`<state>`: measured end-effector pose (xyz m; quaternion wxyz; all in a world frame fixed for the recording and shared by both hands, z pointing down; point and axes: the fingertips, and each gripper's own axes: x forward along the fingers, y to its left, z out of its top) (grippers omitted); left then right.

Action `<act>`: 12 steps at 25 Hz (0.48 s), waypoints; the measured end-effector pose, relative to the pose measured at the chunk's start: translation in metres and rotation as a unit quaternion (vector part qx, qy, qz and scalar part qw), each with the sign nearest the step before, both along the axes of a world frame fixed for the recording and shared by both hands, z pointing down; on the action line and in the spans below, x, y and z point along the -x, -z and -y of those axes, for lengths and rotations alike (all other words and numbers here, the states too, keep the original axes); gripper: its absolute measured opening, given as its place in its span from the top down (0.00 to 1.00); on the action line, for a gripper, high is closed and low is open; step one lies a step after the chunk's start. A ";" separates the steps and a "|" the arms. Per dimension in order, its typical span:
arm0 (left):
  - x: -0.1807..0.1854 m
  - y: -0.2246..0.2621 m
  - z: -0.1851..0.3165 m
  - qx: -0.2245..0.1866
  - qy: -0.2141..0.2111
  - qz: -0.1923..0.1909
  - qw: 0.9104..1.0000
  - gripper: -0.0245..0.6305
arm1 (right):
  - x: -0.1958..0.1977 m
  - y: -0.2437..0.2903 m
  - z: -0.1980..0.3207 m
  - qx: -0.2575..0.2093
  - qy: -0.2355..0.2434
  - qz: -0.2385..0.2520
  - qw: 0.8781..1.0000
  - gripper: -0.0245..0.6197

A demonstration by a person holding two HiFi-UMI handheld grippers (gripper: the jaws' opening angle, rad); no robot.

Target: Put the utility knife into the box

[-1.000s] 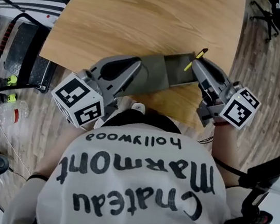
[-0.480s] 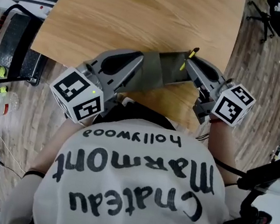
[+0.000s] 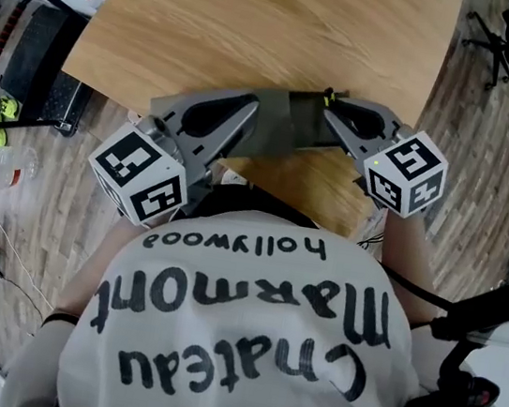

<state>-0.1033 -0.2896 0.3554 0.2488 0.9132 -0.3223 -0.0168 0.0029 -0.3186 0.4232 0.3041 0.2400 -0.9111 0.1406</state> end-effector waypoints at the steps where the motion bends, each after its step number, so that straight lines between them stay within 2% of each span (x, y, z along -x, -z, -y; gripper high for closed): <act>1: 0.003 0.000 0.000 0.002 0.005 -0.001 1.000 0.95 | 0.003 -0.004 -0.001 -0.006 0.019 -0.025 0.999 0.86; 6: 0.015 -0.002 0.001 0.005 0.020 -0.002 1.000 0.95 | 0.016 -0.030 -0.011 -0.006 0.101 -0.124 0.987 0.86; 12: 0.017 -0.002 -0.001 0.009 0.026 -0.005 1.000 0.95 | 0.014 -0.061 -0.019 -0.007 0.167 -0.236 0.957 0.86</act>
